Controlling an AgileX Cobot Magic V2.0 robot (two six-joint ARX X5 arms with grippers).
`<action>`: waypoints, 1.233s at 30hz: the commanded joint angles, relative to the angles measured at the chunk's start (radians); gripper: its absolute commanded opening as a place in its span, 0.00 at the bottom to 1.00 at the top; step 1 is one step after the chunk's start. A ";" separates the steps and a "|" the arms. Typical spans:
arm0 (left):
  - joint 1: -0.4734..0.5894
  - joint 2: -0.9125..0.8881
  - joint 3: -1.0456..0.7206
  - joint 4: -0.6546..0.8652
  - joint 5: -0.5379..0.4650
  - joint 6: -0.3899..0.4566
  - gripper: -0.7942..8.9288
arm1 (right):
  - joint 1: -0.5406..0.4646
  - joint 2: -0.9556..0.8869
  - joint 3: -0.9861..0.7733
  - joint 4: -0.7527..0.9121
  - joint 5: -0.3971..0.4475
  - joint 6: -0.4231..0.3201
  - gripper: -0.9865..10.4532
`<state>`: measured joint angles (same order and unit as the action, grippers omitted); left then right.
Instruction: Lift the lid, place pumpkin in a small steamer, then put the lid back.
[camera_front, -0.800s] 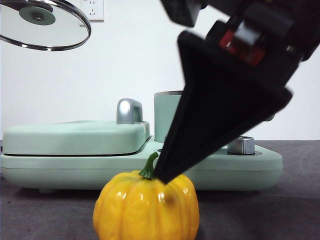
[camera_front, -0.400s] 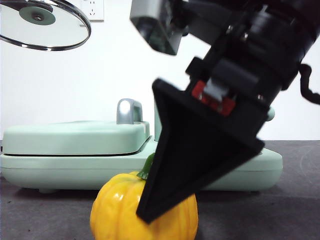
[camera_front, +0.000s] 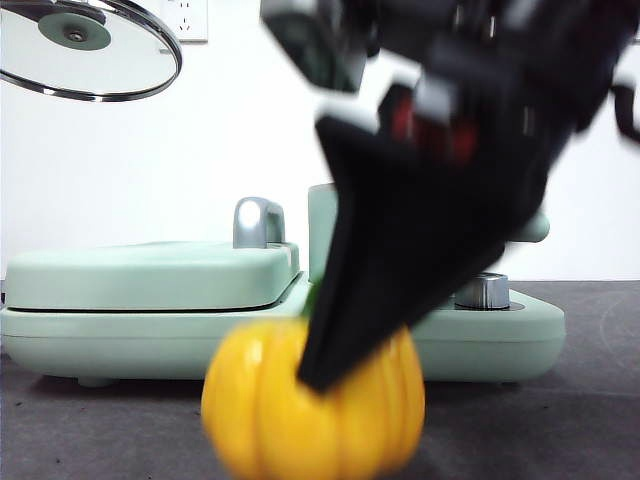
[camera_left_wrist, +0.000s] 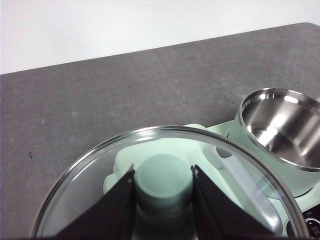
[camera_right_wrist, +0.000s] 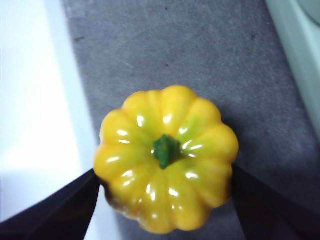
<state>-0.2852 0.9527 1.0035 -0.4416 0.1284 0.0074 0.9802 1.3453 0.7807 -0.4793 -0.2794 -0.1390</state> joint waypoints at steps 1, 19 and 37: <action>-0.002 -0.001 0.018 0.029 -0.001 0.007 0.10 | 0.010 -0.022 0.091 -0.102 0.063 0.086 0.37; -0.002 0.000 0.018 0.029 -0.001 0.010 0.10 | -0.192 -0.023 0.599 -0.824 0.228 0.348 0.37; -0.002 0.002 0.018 0.018 -0.001 0.010 0.10 | -0.436 0.355 1.060 -0.927 0.228 0.167 0.37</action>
<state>-0.2852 0.9527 1.0035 -0.4473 0.1284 0.0105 0.5396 1.6714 1.8091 -1.3418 -0.0513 0.0555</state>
